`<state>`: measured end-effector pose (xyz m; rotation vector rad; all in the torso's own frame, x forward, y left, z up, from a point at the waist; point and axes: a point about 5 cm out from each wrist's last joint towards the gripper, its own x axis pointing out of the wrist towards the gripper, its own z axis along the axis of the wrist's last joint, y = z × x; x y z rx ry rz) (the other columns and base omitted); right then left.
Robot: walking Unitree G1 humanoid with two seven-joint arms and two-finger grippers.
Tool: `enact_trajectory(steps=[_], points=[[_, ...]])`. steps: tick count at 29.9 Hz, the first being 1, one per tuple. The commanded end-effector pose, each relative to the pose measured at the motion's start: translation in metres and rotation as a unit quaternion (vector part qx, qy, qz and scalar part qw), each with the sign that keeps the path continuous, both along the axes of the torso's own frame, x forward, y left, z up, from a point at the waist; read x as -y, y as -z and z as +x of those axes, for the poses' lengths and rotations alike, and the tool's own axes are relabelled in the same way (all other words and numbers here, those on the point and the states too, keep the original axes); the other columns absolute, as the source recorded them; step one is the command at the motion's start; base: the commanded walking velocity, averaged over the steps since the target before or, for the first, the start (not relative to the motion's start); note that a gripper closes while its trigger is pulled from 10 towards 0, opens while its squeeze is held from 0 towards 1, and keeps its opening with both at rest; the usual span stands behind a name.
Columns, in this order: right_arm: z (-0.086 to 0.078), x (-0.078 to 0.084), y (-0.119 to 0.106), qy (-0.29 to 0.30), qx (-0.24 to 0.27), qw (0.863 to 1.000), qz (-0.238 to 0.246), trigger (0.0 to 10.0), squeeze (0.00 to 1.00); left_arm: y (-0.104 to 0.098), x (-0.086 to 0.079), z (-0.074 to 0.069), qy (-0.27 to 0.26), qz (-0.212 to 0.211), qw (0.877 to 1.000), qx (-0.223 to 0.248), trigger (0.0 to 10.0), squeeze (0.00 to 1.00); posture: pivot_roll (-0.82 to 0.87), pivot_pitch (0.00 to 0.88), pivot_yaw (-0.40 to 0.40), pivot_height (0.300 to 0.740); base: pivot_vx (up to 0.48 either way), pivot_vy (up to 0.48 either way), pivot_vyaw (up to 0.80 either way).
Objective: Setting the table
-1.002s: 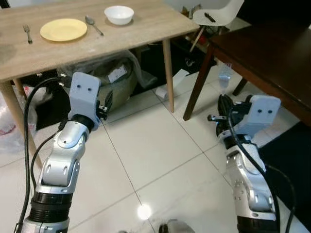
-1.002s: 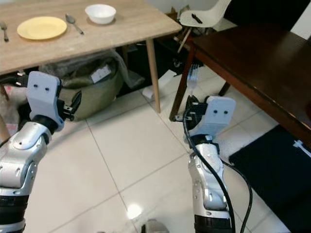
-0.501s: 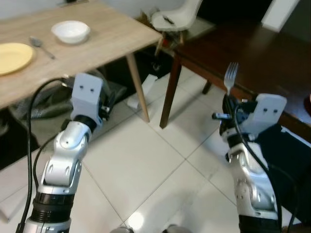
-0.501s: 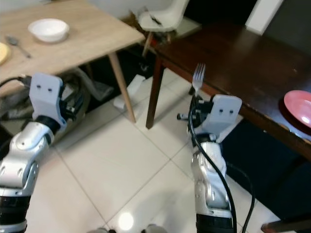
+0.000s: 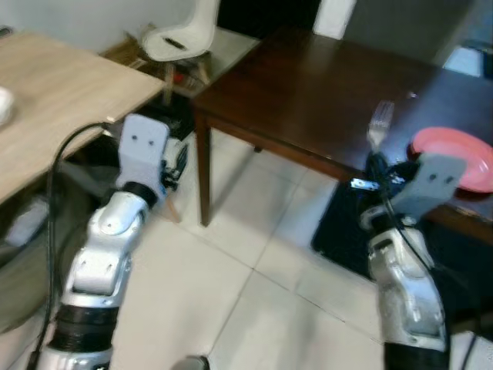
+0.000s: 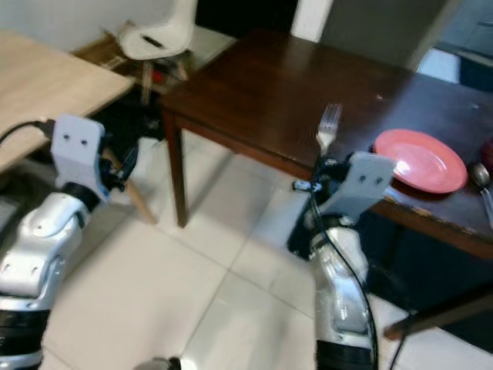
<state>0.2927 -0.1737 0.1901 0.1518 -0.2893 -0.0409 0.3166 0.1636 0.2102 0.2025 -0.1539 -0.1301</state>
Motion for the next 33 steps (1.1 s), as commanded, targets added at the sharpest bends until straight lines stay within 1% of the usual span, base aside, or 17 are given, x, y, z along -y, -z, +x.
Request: enact_trajectory(steps=[1, 8, 21, 33], points=[[-0.001, 0.006, 0.0, 0.009, 0.0, 1.0, -0.004, 10.0, 0.0, 0.003, 0.001, 0.0, 0.0, 0.002, 1.0, -0.005, 10.0, 0.0, -0.08, 0.04, 0.054, 0.74, 0.48, 0.0, 0.0], [0.001, 0.005, -0.003, -0.001, 0.007, 1.0, -0.015, 10.0, 0.0, 0.003, 0.002, 0.0, 0.0, 0.002, 1.0, -0.005, 10.0, 0.0, -0.08, 0.04, 0.054, 0.74, 0.48, 0.0, 0.07], [0.003, 0.001, -0.007, -0.016, 0.015, 0.999, -0.025, 10.0, 0.0, 0.003, 0.001, -0.001, -0.001, 0.002, 1.0, -0.005, 10.0, 0.0, -0.08, 0.034, 0.049, 0.74, 0.48, 0.0, 0.77], [0.003, 0.006, -0.016, -0.046, 0.035, 0.998, -0.032, 10.0, 0.0, 0.003, 0.002, -0.001, 0.002, 0.002, 1.0, -0.003, 10.0, 0.0, -0.08, 0.034, 0.051, 0.74, 0.48, 0.0, 0.77]])
